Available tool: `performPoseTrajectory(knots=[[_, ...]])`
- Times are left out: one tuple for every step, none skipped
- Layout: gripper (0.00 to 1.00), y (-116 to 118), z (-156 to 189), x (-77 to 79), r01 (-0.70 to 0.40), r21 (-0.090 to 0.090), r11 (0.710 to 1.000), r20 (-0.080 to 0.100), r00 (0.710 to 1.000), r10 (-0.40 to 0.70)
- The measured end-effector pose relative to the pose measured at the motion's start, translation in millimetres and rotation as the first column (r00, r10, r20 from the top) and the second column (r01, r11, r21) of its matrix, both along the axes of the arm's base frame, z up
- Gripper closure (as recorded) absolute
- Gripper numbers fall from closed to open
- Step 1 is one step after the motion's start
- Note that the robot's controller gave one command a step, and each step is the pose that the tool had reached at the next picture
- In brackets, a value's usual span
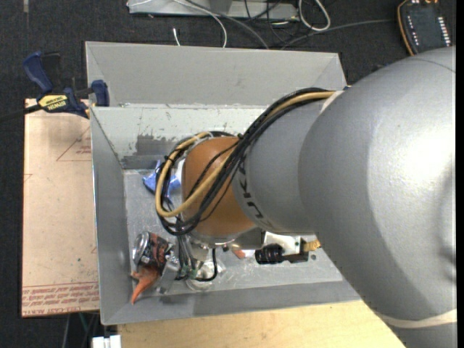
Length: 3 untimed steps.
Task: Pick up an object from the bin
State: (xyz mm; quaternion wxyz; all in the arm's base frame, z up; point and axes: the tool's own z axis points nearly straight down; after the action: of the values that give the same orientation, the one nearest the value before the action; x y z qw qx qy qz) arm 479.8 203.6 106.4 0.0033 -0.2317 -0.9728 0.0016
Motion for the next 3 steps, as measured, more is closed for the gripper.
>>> performPoseTrajectory(knots=[[0.00, -17.1, -34.4, 2.4, -0.224, 0.005, 0.975, 0.029, 0.974, 0.223], [1.00, -17.1, -33.9, 3.6, 0.093, 0.007, 0.996, 0.008, 0.996, -0.093], [1.00, -17.2, -33.7, 3.7, 0.094, 0.007, 0.996, 0.008, 0.996, -0.094]])
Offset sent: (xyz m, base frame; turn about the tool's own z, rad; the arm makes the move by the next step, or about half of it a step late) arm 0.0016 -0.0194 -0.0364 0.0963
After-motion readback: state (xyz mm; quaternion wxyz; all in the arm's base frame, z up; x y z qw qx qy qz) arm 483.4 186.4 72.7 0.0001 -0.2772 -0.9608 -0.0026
